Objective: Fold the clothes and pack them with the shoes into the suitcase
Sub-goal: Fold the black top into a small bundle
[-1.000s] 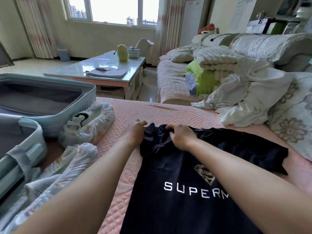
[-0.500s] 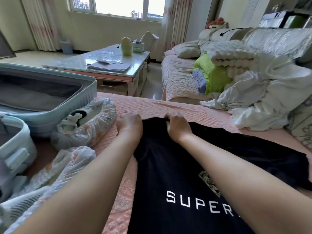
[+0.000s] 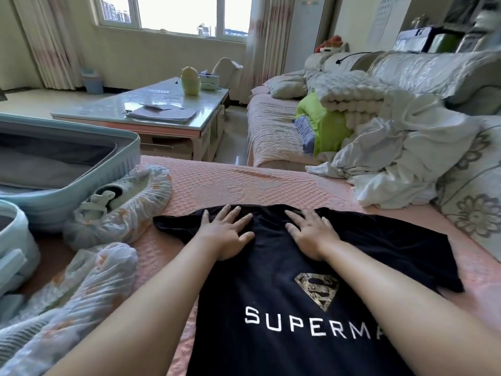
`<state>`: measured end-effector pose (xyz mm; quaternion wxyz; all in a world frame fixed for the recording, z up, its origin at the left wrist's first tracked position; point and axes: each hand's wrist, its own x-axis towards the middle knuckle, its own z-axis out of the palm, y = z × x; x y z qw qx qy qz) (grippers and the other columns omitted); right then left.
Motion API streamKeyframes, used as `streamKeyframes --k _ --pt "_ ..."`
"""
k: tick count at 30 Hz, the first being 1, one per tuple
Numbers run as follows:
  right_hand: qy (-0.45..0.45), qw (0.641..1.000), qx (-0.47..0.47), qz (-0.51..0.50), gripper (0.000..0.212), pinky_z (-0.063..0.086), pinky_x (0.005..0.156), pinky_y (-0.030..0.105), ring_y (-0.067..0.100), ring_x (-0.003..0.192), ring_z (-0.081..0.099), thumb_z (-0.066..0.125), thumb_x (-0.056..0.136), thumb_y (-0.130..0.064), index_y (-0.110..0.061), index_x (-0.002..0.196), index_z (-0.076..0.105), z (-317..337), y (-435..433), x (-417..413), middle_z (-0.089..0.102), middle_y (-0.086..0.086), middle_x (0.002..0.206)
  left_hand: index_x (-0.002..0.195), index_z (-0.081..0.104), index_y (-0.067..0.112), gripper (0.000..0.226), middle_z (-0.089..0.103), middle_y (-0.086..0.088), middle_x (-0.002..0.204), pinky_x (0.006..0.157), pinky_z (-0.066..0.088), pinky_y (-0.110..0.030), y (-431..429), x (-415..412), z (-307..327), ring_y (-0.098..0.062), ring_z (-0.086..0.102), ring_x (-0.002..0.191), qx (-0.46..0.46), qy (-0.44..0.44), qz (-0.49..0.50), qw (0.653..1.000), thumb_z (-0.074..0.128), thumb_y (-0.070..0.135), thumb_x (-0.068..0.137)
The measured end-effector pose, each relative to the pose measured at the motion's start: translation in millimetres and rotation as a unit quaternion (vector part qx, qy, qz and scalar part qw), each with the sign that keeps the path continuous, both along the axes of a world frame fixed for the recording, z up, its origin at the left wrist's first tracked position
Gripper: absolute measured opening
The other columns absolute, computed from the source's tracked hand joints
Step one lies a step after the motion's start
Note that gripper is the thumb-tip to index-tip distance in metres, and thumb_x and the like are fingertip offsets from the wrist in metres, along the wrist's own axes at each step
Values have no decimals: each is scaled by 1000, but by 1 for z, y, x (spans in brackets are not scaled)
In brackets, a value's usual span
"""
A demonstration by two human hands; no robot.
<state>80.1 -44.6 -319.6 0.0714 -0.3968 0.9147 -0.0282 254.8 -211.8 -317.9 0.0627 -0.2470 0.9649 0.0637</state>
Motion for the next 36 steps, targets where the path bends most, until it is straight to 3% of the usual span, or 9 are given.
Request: streamKeyframes --k 3,7,10,15,24,27,30,34,36 --pt "17 998 56 -7 57 -3 124 43 22 155 -9 20 106 -51 -38 160 5 10 24 -16 -7 8 168 156 2 43 61 -10 7 165 116 -8 -64 7 -3 5 -17 -15 152 -7 -27 24 999 19 60 100" --pt "140 987 18 79 55 -2 125 41 22 155 3 33 106 -36 -31 159 19 22 62 -2 5 5 169 159 6 25 60 -3 -5 166 119 0 -60 36 -8 17 -27 -6 153 -68 -65 33 995 24 38 103" --pt "122 987 14 102 58 -2 124 39 19 155 -1 40 103 -28 -30 158 22 24 103 22 1 3 169 158 14 22 62 9 -4 166 121 10 -51 67 -5 32 -25 7 152 -107 -50 -37 992 34 29 100" --pt "81 994 15 75 60 0 125 36 16 155 -1 40 104 -33 -31 160 17 25 180 64 2 0 169 156 21 28 58 19 2 163 117 26 -43 138 15 56 -21 20 149 -45 21 -117 992 38 37 101" --pt "0 995 24 99 64 11 124 32 15 154 6 41 103 -49 -36 159 14 27 295 159 2 -1 169 154 28 33 63 25 4 161 118 25 -42 259 104 49 -19 21 148 -2 11 -200 980 46 54 97" --pt "-33 991 13 131 74 10 124 32 15 154 8 51 95 -57 -43 157 14 34 333 193 2 -5 169 139 44 35 55 43 7 143 108 37 -38 289 129 58 -18 33 139 26 49 -207 977 53 60 91" --pt "-59 984 23 166 96 14 124 37 17 153 9 66 75 -72 -51 153 14 44 364 219 -1 -9 168 112 53 36 49 50 12 111 87 46 -32 322 150 64 -13 50 113 43 44 -240 969 62 70 78" --pt "-40 975 69 207 108 14 122 36 17 153 7 84 59 -63 -48 148 24 55 391 236 -1 -4 168 111 51 34 67 47 10 107 84 47 -35 355 172 62 -14 48 107 21 -24 -273 962 70 77 63" --pt "-21 975 75 209 88 25 119 36 19 151 20 86 63 -52 -44 137 39 55 395 235 10 -3 167 115 49 32 76 46 9 111 84 46 -37 362 177 59 -15 44 110 4 -54 -272 961 71 79 59"
